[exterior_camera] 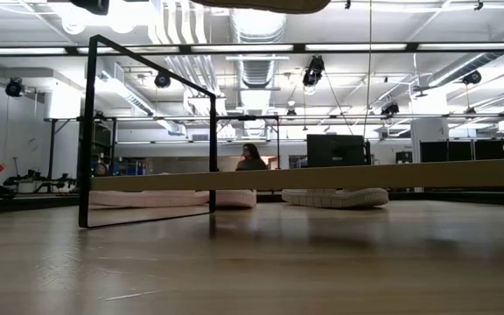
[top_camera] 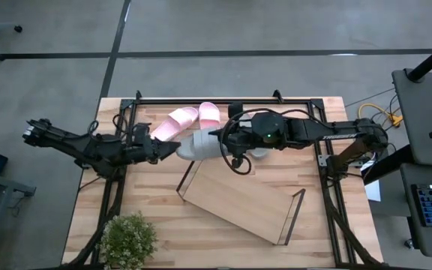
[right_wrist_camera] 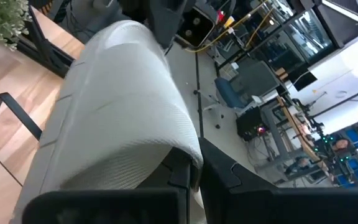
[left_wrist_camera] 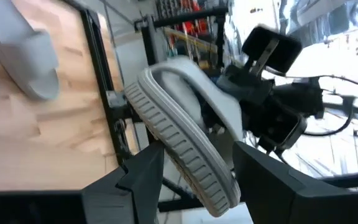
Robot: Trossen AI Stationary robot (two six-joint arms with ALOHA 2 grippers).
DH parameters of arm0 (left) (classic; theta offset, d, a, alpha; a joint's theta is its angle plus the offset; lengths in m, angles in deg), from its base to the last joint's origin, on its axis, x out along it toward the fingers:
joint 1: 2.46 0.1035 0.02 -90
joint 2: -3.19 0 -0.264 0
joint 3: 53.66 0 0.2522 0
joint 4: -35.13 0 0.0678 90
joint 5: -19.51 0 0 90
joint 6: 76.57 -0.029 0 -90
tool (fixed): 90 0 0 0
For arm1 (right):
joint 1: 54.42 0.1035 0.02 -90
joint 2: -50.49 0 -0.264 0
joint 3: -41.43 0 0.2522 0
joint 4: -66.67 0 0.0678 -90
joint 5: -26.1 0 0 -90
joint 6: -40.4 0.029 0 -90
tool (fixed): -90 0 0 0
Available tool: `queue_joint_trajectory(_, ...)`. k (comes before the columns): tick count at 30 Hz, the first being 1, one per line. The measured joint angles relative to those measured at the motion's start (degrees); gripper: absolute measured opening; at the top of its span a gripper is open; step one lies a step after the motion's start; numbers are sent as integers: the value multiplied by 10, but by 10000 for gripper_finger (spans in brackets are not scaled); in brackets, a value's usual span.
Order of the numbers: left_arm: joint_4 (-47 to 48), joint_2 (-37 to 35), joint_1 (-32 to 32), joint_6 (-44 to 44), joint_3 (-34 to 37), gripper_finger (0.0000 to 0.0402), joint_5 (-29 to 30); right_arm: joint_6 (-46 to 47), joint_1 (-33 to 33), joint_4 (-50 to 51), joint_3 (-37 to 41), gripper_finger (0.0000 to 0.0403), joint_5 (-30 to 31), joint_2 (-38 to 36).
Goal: Pick and place slides into the shelf
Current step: Put the right gray slipper on the shelf
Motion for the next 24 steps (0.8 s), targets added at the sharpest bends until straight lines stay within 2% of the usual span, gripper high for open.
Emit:
queue_joint_trajectory(8,-45,43,15,17,1,177,-73,-7,0,1,-1,8,-5,-1)
queue_joint_trajectory(21,-75,63,23,16,1,176,-74,-17,0,-16,-1,8,-5,0)
queue_joint_trajectory(24,-75,75,26,21,1,159,-72,-21,0,-17,0,8,-5,1)
